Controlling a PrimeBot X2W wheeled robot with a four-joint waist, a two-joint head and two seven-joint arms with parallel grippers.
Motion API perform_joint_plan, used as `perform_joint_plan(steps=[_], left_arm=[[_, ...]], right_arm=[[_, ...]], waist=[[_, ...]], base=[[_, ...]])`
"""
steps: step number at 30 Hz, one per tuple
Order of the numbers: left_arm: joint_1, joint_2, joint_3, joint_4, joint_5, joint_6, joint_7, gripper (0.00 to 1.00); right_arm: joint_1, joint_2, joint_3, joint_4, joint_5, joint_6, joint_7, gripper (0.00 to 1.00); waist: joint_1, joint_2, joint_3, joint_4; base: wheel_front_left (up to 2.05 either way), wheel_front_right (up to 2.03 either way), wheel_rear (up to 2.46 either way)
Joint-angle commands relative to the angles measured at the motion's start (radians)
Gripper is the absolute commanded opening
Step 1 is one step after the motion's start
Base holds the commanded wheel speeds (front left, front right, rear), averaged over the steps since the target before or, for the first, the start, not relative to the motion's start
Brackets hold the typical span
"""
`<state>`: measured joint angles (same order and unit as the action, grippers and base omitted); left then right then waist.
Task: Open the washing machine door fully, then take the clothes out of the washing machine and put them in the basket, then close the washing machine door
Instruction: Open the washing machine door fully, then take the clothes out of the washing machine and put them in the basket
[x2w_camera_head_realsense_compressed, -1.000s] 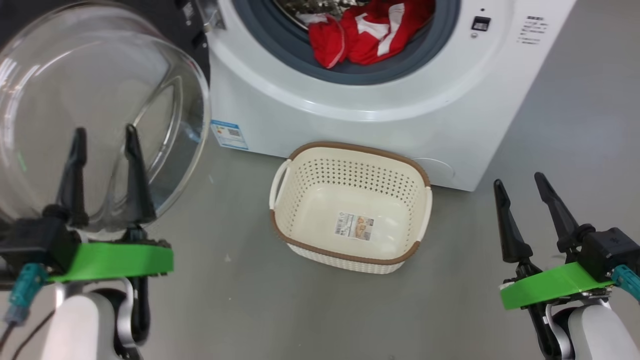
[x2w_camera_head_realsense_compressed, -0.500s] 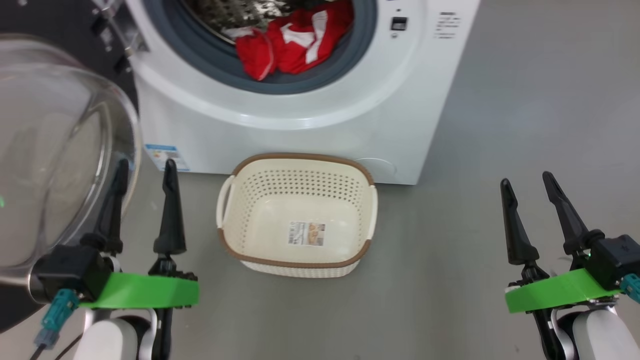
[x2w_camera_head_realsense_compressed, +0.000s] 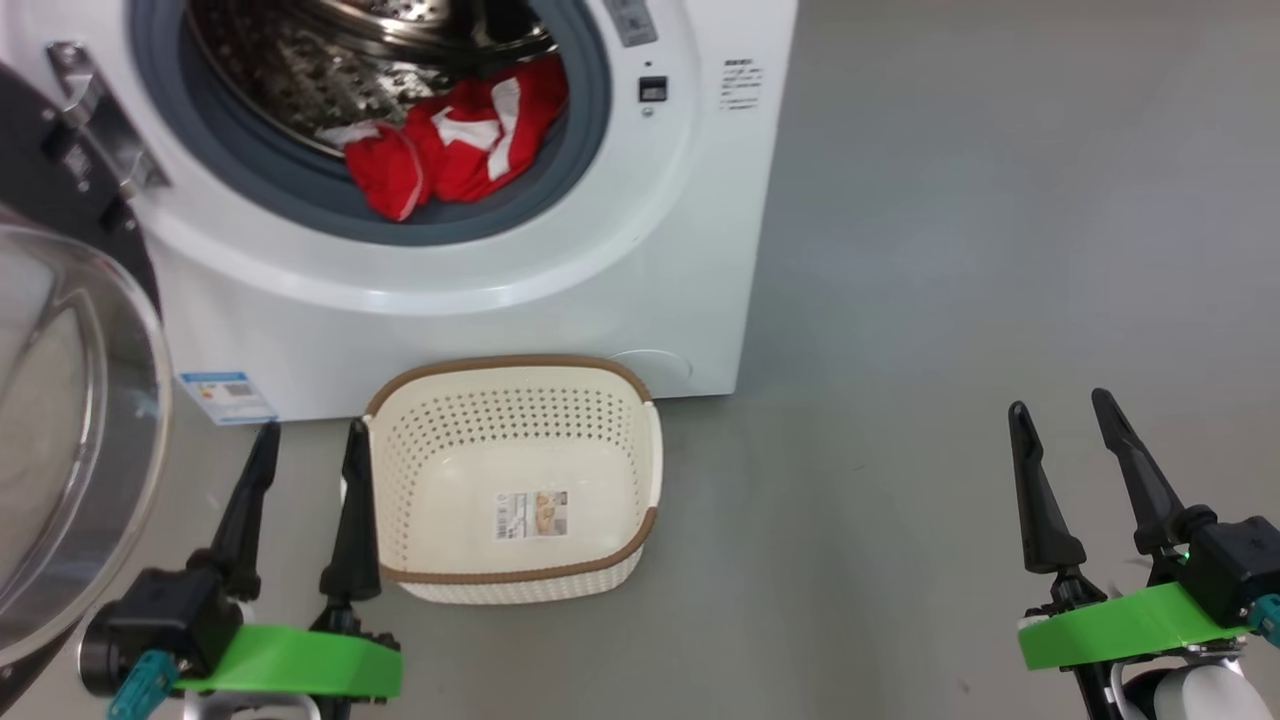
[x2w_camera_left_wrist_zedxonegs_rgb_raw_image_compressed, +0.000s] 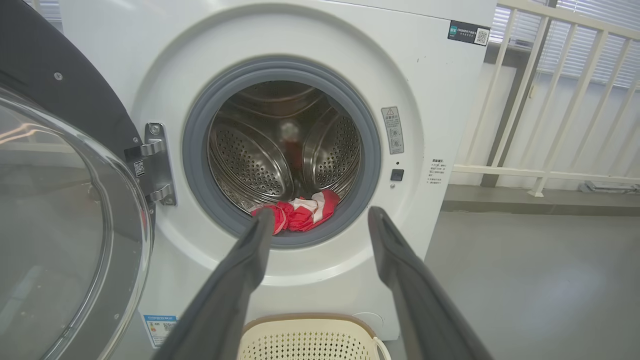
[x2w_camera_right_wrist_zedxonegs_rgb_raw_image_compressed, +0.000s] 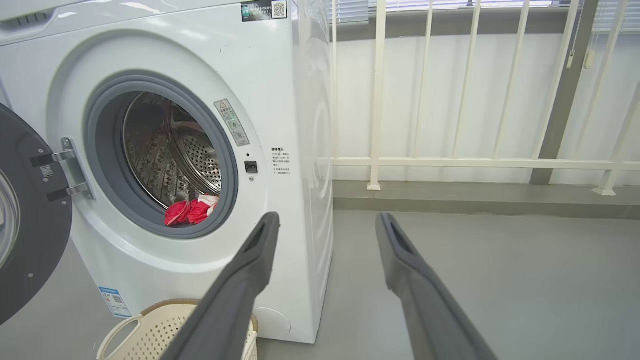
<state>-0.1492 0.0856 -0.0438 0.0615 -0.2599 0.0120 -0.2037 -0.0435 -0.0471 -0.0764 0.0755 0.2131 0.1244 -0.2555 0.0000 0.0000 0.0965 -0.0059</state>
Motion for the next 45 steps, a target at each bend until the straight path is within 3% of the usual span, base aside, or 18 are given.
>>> perform_joint_plan(steps=[1,14,45], left_arm=[[0.002,0.023,0.036,-0.034,-0.010,0.007,-0.001,1.00],[0.117,0.048,0.040,-0.068,-0.019,0.009,0.013,1.00],[0.170,0.071,-0.014,-0.081,0.030,0.038,0.000,1.00]], right_arm=[[-0.004,-0.003,0.027,-0.031,0.002,0.006,-0.006,1.00],[0.076,-0.003,0.019,-0.065,0.014,0.006,-0.006,1.00],[0.130,-0.003,0.007,-0.054,0.019,0.006,-0.006,1.00]], waist=[[0.0000,0.0000,-0.019,-0.030],[0.0000,0.0000,-0.068,-0.067],[0.0000,0.0000,-0.103,-0.048]], base=[[0.00,0.00,0.00],[0.00,0.00,0.00],[0.09,-0.09,0.00]])
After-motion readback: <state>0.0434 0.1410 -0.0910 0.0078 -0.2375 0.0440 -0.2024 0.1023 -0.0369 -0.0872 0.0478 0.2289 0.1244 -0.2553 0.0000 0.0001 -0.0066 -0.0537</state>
